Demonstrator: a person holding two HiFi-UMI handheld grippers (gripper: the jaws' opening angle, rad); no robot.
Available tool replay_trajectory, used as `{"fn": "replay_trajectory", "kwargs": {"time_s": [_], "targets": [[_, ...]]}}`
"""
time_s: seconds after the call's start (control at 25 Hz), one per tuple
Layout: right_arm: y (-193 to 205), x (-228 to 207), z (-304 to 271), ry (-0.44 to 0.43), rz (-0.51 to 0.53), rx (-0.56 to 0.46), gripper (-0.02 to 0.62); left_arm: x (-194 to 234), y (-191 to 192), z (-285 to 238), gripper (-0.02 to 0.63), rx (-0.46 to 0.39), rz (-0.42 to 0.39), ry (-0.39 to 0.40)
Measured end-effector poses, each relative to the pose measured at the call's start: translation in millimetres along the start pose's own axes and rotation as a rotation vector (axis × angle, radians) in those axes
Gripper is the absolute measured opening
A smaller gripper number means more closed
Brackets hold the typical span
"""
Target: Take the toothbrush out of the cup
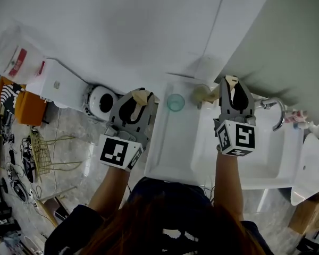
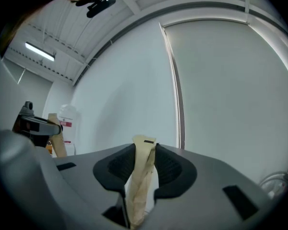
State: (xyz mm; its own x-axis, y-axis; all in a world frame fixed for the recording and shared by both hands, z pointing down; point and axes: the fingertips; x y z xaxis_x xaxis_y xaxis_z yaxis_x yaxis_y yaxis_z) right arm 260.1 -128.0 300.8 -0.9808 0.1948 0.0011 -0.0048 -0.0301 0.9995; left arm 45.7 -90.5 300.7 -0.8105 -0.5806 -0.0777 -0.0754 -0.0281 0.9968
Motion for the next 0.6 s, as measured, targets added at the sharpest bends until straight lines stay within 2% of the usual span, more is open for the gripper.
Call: {"fn": "replay_trajectory", "kwargs": {"time_s": [0.4, 0.6], "targets": [[-42, 13, 66, -0.038, 0.035, -0.122, 0.124, -14, -31, 21, 0.101, -0.012, -0.024, 0.002], [-44, 16, 78, -0.046, -0.007, -0.118, 0.121, -16, -45, 33, 0.101, -0.026, -0.032, -0.007]]}}
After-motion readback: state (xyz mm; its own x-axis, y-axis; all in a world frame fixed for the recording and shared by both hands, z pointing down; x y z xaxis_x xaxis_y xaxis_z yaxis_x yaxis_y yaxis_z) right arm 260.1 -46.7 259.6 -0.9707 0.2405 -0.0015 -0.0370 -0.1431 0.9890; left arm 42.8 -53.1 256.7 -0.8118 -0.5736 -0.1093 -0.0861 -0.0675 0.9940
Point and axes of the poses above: the fingertips, and each gripper's own axes: z backward along the fingers, x to its left, y out of its underside, and after that the axes turned 2 degrees about -z, right-handed
